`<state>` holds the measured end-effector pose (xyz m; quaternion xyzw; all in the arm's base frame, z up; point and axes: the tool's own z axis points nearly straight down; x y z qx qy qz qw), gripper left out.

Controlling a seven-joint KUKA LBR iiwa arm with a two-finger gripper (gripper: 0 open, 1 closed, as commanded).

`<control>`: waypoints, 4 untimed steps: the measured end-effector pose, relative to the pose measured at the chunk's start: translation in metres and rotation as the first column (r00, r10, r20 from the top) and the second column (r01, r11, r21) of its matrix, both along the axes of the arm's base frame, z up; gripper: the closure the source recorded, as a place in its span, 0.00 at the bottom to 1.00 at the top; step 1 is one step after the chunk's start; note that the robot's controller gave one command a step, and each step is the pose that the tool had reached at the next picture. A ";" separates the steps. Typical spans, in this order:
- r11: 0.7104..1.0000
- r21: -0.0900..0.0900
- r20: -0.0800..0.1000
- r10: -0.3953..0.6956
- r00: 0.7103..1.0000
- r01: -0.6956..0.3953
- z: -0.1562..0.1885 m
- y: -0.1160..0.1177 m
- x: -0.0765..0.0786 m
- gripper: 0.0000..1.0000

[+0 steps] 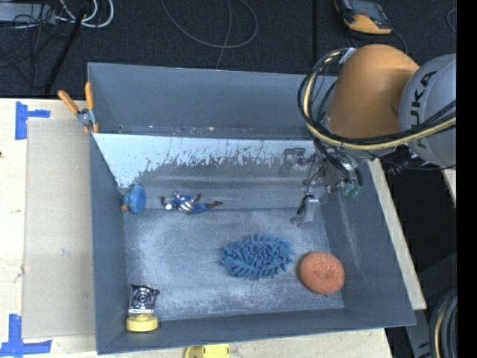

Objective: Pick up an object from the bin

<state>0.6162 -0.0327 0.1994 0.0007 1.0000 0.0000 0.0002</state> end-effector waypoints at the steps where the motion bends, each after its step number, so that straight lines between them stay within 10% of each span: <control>1: 1.000 0.000 0.007 -0.017 1.000 0.017 -0.041 0.015 -0.017 0.00; 2: 0.998 0.001 0.000 0.059 0.998 -0.059 -0.097 0.017 -0.045 0.00; 3: 0.959 0.001 -0.001 0.284 0.959 -0.284 -0.122 0.030 -0.063 1.00; 4: 0.959 0.001 -0.001 0.284 0.959 -0.284 -0.122 0.030 -0.063 1.00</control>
Offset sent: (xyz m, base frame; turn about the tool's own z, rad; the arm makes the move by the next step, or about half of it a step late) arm -0.0505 0.0137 -0.1043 -0.0645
